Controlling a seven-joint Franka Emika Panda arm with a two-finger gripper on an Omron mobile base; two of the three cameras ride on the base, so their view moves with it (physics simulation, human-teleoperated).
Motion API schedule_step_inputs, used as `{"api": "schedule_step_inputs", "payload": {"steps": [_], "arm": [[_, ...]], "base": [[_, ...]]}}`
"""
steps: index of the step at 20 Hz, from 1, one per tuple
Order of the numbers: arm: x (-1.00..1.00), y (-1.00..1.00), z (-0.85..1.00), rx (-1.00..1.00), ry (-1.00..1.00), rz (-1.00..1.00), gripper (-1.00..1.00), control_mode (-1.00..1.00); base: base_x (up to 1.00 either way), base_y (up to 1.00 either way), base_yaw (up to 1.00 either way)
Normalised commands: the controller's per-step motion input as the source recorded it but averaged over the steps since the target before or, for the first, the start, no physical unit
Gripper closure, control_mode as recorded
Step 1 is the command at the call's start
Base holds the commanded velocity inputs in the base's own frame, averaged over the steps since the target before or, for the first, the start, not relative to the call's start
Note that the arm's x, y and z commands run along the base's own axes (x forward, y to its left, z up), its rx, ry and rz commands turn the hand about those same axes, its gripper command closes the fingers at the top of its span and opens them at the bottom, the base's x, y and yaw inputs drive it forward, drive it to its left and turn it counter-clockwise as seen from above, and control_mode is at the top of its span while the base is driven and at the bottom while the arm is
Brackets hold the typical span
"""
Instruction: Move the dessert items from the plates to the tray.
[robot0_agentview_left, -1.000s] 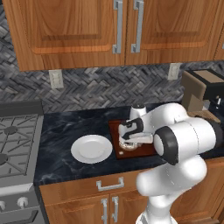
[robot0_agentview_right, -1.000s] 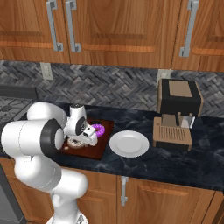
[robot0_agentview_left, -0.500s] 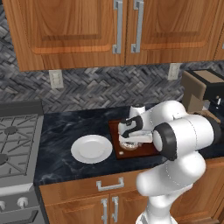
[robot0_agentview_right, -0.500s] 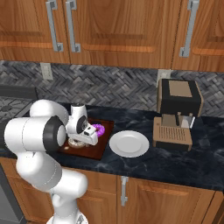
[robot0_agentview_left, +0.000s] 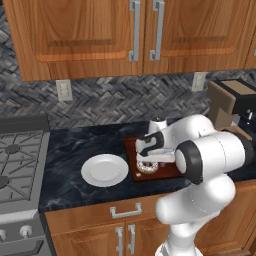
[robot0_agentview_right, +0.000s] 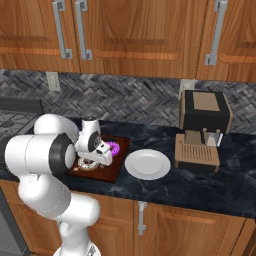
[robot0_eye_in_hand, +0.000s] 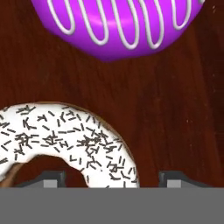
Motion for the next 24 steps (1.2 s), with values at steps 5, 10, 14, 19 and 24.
{"api": "schedule_step_inputs", "payload": {"steps": [5, 10, 14, 19, 24], "arm": [[-0.11, -0.09, 0.49, 0.06, -0.01, 0.0, -1.0, -1.0], [-0.16, -0.05, 0.71, 0.0, 0.0, 0.0, -1.0, -1.0], [-0.33, -0.01, 0.69, 0.0, -0.01, 0.0, -1.0, -1.0], [-0.56, 0.0, 0.58, 0.0, -0.01, 0.0, -1.0, -1.0], [-0.66, -0.05, 0.2, 0.0, 0.0, 0.0, -1.0, -1.0]], "base": [[0.0, 0.0, 0.0], [0.0, 0.0, 0.0], [0.0, 0.0, 0.0], [0.0, 0.0, 0.0], [0.0, 0.0, 0.0]]}}
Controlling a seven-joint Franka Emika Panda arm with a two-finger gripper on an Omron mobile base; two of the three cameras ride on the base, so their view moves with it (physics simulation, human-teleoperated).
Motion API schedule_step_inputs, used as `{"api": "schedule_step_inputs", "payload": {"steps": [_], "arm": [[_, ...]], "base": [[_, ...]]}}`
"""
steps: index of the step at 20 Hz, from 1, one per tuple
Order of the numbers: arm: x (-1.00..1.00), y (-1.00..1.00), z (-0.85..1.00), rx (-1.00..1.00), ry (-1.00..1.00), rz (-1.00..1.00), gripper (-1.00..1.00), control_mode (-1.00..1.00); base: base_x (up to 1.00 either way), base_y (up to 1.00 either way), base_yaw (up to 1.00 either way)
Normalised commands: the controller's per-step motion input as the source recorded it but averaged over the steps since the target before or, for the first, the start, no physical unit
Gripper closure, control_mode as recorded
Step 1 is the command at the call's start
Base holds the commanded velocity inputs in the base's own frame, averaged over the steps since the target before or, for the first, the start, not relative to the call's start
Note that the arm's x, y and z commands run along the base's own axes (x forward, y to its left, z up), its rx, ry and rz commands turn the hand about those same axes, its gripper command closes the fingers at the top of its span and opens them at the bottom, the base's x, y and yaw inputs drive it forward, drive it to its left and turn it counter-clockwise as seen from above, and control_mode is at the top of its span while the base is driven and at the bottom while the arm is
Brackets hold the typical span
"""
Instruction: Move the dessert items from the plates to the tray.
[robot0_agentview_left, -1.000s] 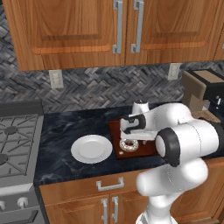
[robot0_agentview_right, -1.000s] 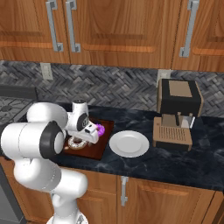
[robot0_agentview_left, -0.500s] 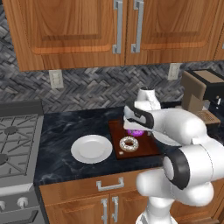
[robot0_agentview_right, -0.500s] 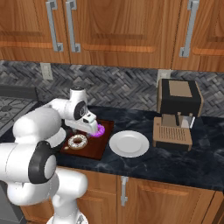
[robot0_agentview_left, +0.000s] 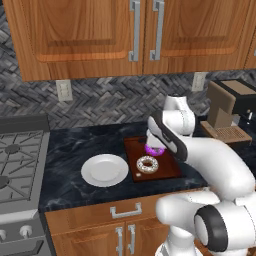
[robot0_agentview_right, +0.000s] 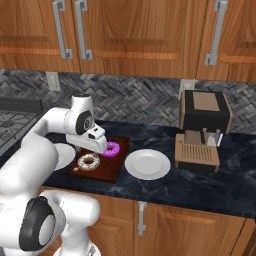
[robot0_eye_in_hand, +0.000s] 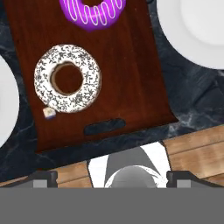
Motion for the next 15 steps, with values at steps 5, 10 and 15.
{"api": "schedule_step_inputs", "payload": {"steps": [5, 10, 15], "arm": [[-0.8, -0.04, 0.31, 0.0, 0.0, 0.0, -1.0, -1.0], [-0.33, 0.0, 0.5, 0.03, 0.0, 0.03, -1.0, -1.0], [-0.2, 0.0, 0.07, 0.0, 0.0, 0.01, -1.0, -1.0]], "base": [[0.0, 0.0, 0.0], [0.0, 0.0, 0.0], [0.0, 0.0, 0.0]]}}
